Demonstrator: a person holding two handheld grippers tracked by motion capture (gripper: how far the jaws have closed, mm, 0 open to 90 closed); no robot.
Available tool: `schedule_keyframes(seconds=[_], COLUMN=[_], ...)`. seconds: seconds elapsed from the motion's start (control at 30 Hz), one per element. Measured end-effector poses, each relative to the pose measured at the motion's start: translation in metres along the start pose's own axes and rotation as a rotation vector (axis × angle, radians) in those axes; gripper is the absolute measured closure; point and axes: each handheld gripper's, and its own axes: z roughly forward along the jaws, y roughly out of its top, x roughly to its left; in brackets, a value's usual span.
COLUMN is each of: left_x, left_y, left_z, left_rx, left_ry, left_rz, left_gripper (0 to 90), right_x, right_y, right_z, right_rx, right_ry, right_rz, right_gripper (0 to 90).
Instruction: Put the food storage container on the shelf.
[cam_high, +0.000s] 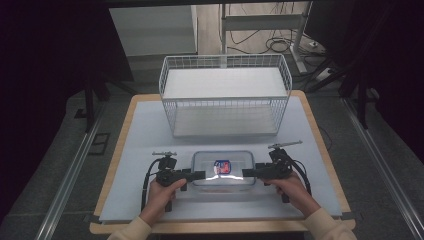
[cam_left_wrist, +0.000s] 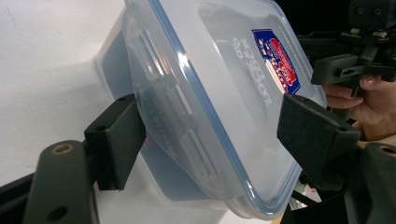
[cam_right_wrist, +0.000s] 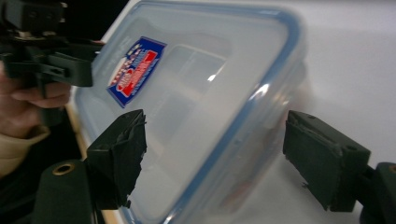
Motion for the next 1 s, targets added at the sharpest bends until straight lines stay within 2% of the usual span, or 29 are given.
schedule_keyframes(seconds=[0.1,0.23,0.27,0.4,0.57,0.7,0.8,1.0], left_x=[0.000,0.000,-0.001,-0.004,-0.011,-0.017,-0.021,-0.021], left_y=[0.000,0.000,-0.001,-0.003,-0.009,-0.015,-0.020,-0.024], left_z=[0.000,-0.001,-0.002,-0.005,-0.011,-0.017,-0.020,-0.024], left_rx=[-0.001,0.005,0.000,-0.016,-0.033,-0.047,-0.054,-0.065], left_ry=[0.000,-0.003,-0.004,0.006,0.016,0.023,0.038,0.022], left_rz=[0.000,0.000,-0.006,0.013,0.048,0.088,0.113,0.119], left_gripper=[24.1,24.9,25.9,28.7,32.8,37.3,38.4,41.9], right_x=[-0.002,-0.005,-0.005,-0.001,0.005,0.011,0.017,0.023], right_y=[0.000,-0.001,-0.001,-0.002,-0.007,-0.016,-0.020,-0.028], right_z=[0.002,-0.004,-0.004,-0.009,-0.015,-0.022,-0.025,-0.027], right_rx=[-0.001,-0.022,-0.025,-0.037,-0.059,-0.098,-0.111,-0.146], right_ry=[0.013,0.027,0.028,0.021,0.013,0.019,0.005,-0.007], right_rz=[0.017,0.045,0.038,0.017,-0.013,-0.033,-0.070,-0.082], right_gripper=[22.1,31.4,32.5,36.1,41.9,47.8,48.8,50.2])
